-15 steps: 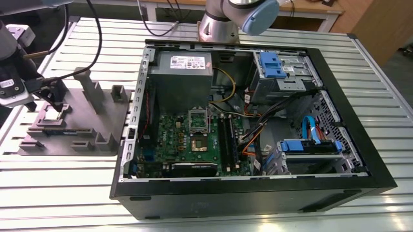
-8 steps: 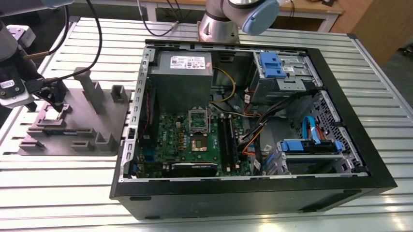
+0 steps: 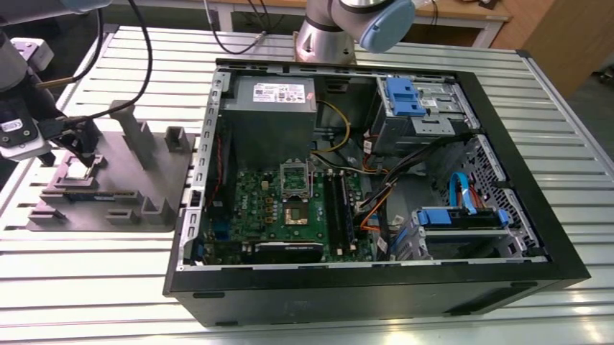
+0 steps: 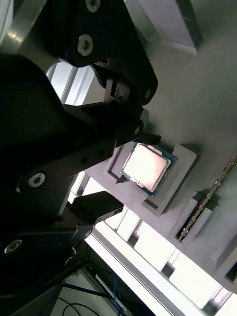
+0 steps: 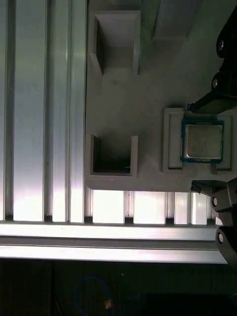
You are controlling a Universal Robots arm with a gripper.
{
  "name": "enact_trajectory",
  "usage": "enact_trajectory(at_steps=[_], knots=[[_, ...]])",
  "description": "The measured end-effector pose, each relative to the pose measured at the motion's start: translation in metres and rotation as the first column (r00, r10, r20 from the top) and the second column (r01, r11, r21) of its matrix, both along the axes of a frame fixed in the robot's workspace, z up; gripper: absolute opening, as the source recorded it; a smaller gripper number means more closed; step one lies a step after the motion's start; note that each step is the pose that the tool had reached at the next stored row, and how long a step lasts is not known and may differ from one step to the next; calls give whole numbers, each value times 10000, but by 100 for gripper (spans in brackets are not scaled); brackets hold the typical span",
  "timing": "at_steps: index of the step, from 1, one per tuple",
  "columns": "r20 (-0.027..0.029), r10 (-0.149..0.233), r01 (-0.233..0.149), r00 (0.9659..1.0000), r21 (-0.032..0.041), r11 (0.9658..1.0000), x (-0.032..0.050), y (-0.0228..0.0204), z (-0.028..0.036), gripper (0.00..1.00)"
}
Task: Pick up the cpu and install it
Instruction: 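Pick up the cpu and move it towards the insertion slot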
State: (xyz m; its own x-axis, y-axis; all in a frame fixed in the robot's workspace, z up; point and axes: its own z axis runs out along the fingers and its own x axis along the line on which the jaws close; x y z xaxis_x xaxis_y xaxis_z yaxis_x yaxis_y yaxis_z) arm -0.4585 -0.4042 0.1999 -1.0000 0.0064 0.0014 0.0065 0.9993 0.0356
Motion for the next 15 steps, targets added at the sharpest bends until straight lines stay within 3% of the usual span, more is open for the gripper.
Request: enact_trajectory(at_steps=[10, 15], knots=[[-2, -124, 124, 9999, -28, 9999, 48, -1, -107, 65], [-1, -201, 201, 9998, -136, 9997, 48, -1, -123, 65]])
